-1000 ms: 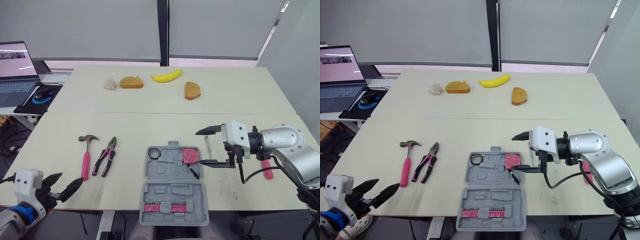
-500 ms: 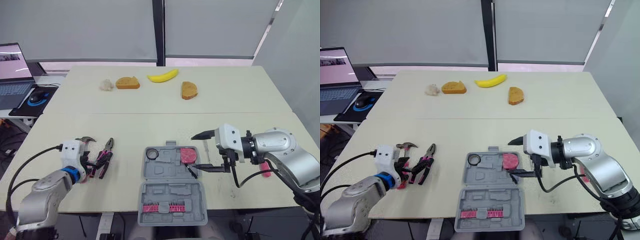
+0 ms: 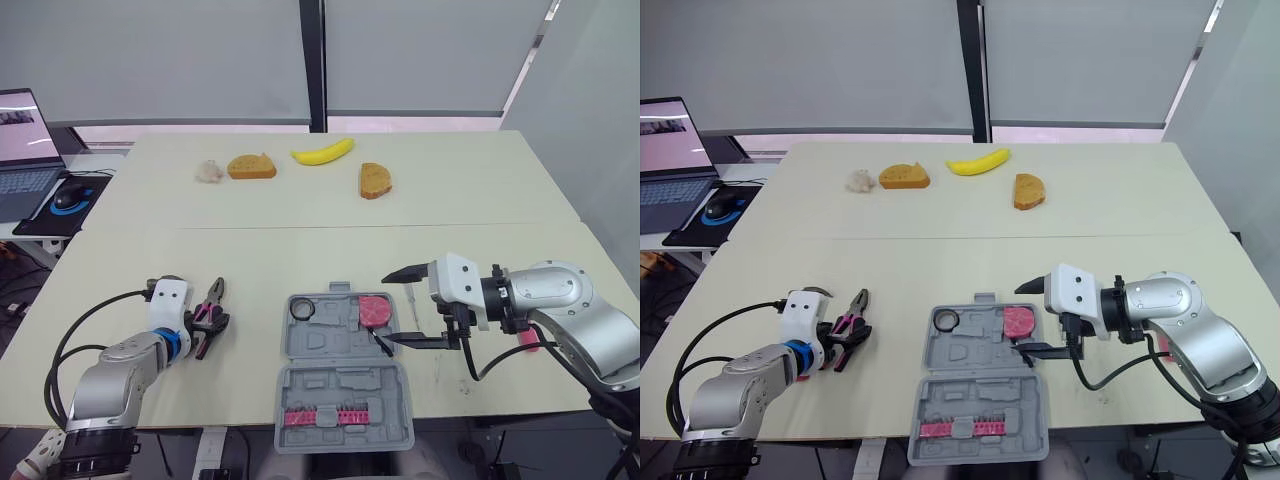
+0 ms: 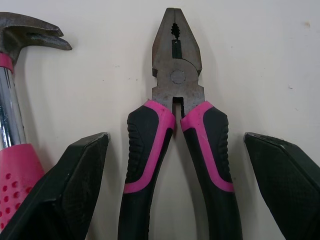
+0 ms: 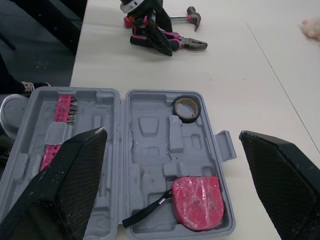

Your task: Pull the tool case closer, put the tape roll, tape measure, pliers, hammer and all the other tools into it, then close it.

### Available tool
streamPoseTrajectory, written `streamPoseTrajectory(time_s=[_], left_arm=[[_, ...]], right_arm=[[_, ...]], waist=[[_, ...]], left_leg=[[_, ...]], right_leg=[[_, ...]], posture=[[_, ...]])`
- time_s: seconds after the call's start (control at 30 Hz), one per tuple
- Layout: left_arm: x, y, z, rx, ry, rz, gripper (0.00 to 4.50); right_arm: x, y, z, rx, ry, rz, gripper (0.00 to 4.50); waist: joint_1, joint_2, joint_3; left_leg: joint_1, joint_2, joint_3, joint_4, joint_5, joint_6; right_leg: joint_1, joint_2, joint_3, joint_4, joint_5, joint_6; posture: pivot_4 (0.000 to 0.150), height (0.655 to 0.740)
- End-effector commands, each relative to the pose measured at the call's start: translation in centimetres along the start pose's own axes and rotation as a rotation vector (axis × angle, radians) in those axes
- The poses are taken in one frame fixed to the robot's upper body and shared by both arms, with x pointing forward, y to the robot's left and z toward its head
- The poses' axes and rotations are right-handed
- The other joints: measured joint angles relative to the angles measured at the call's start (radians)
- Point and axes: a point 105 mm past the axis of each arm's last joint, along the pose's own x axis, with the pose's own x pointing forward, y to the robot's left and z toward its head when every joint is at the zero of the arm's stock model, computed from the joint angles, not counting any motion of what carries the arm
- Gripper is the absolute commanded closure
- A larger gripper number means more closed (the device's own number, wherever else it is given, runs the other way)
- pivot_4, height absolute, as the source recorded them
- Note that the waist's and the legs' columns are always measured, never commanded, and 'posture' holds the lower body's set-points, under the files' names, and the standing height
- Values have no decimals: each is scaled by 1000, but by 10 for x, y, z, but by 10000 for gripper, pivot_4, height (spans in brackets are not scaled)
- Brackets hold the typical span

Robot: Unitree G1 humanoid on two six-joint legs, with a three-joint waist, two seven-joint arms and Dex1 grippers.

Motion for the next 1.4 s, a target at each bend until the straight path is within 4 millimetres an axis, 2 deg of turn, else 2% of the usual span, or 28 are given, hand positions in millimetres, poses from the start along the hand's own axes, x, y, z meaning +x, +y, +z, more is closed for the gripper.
streamPoseTrajectory(time_s=[0.03,0.13,0.3,0.5,0.67,0.8,0.93,1.0,1.07,1.17,1.3,1.4], left_arm=[[3,-10,-12,-2,60,-53,0],[4,-11,-18,21,88,-66,5431],[6,-13,-19,51,96,-86,19207],[2,-16,-4,50,11,-96,19330],[-9,-18,35,59,-168,-70,19336],[-25,-30,73,168,-299,-118,20411],[-34,-57,95,402,-351,-268,20411],[-38,-81,98,561,-345,-408,20411],[-39,-101,96,704,-322,-526,20412],[-36,-124,89,829,-280,-663,20413],[-34,-160,85,934,-229,-838,20414],[-33,-173,81,997,-184,-909,20414]], right_arm=[[-1,1,7,-29,-19,-6,95],[-1,2,5,-27,-17,-8,0],[-1,4,2,-22,-13,-11,0],[-1,5,0,-25,-12,-26,0],[-3,6,-1,-20,-11,-51,0],[-8,4,-2,-8,-3,-86,0],[-13,4,-4,14,3,-126,0],[-16,3,-5,33,7,-167,0],[-20,4,-7,48,16,-206,0],[-28,7,-9,87,24,-281,0],[-36,26,-13,164,52,-317,0],[-36,36,-15,159,96,-305,0]], waist=[[0,0,0],[0,1,-1],[1,2,-1],[1,4,-2],[3,2,-1],[3,-1,0],[3,-1,0],[5,0,1],[5,0,1],[7,0,1],[8,0,1],[4,0,1]], left_leg=[[0,0,0,0,0,0],[0,0,0,0,0,0],[0,-1,0,0,0,0],[0,-1,0,0,0,0],[-1,-1,0,1,0,0],[-1,0,-1,1,0,0],[-1,0,-1,1,0,0],[-1,-1,0,0,0,0],[-1,-1,1,0,0,0],[-1,-1,1,0,0,0],[-2,-1,0,0,0,0],[-2,-1,0,1,0,0]], right_leg=[[0,0,0,0,0,0],[0,0,0,0,0,0],[1,0,0,0,0,0],[1,0,0,0,0,0],[1,-1,0,-1,0,1],[0,0,0,-1,0,1],[1,0,0,-1,0,1],[1,0,0,-1,0,1],[1,-1,1,-1,0,1],[1,-1,1,-2,0,1],[0,0,0,-1,0,1],[1,0,0,-1,0,1]], posture=[[1500,7400],[1500,7400],[1500,7400],[1500,7400],[1500,7400],[1500,7400],[1500,7400],[1500,7400],[1500,7400],[1500,7400],[1500,7400],[1500,7400]])
